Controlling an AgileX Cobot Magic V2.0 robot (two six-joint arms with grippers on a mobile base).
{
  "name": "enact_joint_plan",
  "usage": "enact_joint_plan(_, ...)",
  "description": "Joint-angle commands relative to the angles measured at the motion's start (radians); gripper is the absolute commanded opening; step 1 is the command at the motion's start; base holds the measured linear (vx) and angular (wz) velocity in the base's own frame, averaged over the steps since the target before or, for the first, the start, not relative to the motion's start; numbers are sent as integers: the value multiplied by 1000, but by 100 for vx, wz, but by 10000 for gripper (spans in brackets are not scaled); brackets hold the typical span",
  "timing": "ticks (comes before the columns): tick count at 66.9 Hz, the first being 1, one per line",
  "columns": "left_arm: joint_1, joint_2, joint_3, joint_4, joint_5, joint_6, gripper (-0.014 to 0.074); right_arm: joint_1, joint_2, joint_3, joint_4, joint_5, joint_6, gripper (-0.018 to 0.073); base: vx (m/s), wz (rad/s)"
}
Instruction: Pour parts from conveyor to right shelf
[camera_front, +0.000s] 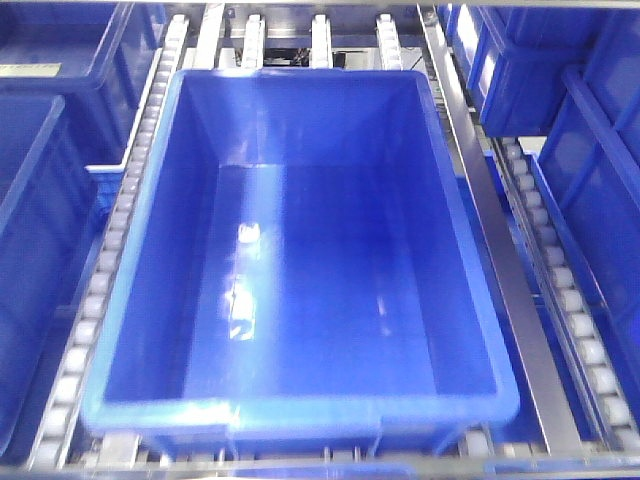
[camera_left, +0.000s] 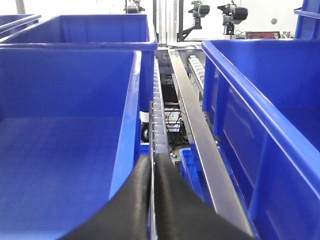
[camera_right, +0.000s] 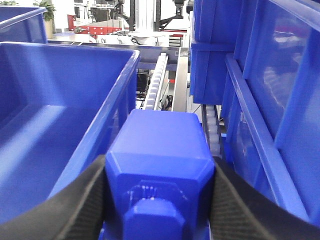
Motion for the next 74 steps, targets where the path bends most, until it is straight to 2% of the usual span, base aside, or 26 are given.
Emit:
enact_joint_plan(1, 2, -5, -26, -6, -72, -7, -6, -4, 12, -28, 4, -78, -8, -9, 16, -3)
enact_joint_plan(74, 2, -5, -26, -6, -72, -7, -6, -4, 12, -28, 4, -78, -8, -9, 7, 2)
